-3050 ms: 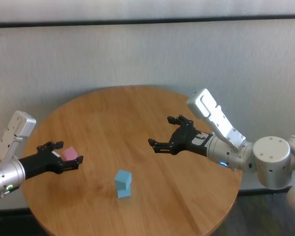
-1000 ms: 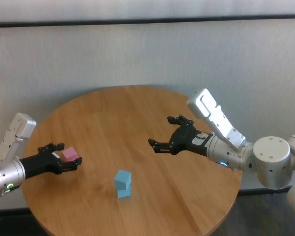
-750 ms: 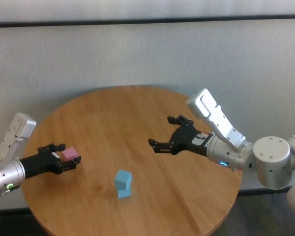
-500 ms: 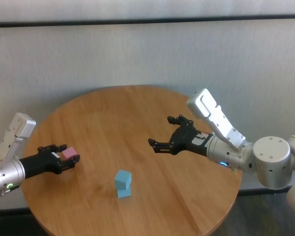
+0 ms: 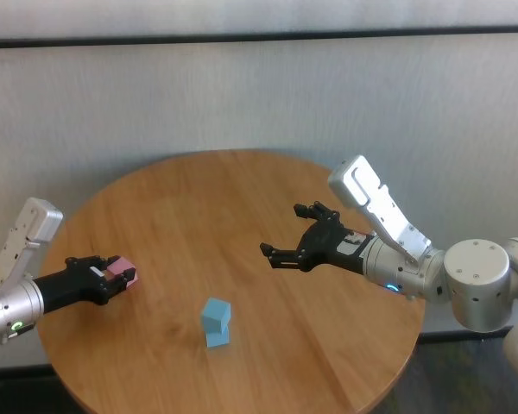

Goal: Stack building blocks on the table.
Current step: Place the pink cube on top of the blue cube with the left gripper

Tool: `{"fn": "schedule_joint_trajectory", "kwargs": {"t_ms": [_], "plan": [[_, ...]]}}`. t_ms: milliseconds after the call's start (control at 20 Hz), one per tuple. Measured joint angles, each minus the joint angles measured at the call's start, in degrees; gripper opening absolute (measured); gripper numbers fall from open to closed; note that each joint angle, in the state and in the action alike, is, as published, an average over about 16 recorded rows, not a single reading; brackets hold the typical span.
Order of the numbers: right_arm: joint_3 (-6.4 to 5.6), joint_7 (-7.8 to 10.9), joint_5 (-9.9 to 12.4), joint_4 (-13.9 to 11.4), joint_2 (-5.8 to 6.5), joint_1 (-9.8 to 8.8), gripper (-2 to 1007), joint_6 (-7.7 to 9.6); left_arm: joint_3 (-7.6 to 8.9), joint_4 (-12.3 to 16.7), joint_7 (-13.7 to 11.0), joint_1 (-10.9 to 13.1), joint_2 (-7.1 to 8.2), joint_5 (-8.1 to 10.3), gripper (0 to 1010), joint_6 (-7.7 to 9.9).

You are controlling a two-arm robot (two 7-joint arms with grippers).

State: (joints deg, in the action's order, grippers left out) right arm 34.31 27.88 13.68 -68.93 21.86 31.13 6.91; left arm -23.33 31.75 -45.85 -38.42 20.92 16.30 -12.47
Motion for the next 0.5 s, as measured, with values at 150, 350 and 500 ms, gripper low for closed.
{"fn": "schedule_joint_trajectory", "kwargs": {"t_ms": [150, 350, 500], "plan": [[0.0, 0.0, 0.0, 0.0, 0.0, 0.0, 1001, 0.0, 0.42, 1.5, -0.11, 0.52, 0.24, 0.37, 403, 0.14], [0.0, 0.0, 0.0, 0.0, 0.0, 0.0, 1001, 0.0, 1.0, 4.45, -0.98, 1.35, 0.81, 1.21, 394, 0.48], [0.0, 0.0, 0.0, 0.0, 0.0, 0.0, 1001, 0.0, 1.33, 7.11, -2.38, 1.96, 1.42, 2.08, 394, 0.74]]}}
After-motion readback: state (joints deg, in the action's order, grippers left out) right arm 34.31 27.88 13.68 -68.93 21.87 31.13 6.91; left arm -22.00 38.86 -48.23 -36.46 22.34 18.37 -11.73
